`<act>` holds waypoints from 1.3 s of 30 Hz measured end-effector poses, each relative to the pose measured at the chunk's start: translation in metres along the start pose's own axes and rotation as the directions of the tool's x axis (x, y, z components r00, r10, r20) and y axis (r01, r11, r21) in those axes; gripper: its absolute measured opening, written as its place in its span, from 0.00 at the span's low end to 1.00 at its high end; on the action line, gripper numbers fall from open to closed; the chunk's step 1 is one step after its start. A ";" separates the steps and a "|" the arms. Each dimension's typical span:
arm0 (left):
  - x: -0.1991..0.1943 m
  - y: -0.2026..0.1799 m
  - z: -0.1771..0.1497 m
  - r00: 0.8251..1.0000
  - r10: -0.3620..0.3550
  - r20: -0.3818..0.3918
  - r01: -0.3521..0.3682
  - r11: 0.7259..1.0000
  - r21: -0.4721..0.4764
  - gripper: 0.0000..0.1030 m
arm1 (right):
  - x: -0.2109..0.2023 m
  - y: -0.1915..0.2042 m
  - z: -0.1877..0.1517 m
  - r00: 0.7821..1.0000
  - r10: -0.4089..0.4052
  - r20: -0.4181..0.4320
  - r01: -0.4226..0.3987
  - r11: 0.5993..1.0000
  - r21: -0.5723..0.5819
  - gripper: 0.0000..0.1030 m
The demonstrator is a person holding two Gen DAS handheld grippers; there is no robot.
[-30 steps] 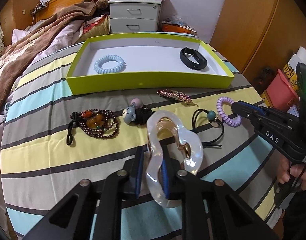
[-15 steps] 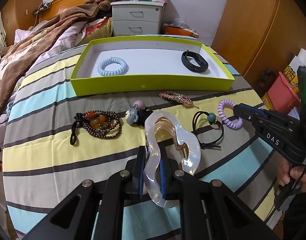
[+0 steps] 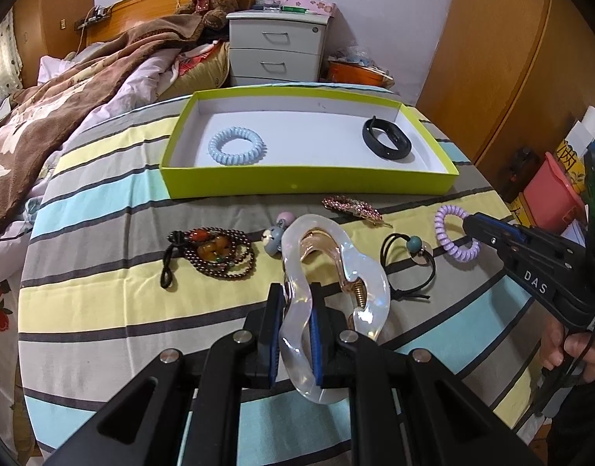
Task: Organize jewelry
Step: 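Grasp and lift the clear-and-gold claw clip with the left gripper while the right holds the lavender coil, then carry the claw clip and lavender coil over the lime-green box with both grippers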
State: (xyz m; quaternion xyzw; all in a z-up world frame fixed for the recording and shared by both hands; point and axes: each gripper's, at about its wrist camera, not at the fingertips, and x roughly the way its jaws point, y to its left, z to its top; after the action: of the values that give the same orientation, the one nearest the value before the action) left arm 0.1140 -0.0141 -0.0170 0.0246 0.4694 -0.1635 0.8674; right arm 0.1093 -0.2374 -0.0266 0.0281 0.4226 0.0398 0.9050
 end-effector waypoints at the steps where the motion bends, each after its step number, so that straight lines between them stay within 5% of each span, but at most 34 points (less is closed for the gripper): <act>1: -0.001 0.001 0.000 1.000 0.001 0.001 -0.001 1.000 -0.001 0.13 | -0.002 0.000 0.000 1.000 0.002 0.003 -0.002 1.000 0.001 0.09; 24: -0.021 0.014 0.038 0.997 0.006 0.071 -0.003 0.999 -0.034 0.13 | -0.027 0.006 0.031 0.996 0.024 0.082 -0.023 1.000 -0.013 0.09; 39: -0.009 0.039 0.085 0.995 0.024 0.094 -0.018 0.997 -0.071 0.13 | -0.008 0.018 0.073 0.995 0.040 0.089 -0.037 0.999 -0.036 0.09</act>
State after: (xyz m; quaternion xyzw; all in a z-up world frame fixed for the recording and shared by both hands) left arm 0.1903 0.0088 0.0340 -0.0087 0.4330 -0.1388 0.8906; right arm 0.1591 -0.2217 0.0280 0.0228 0.3803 0.0633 0.9224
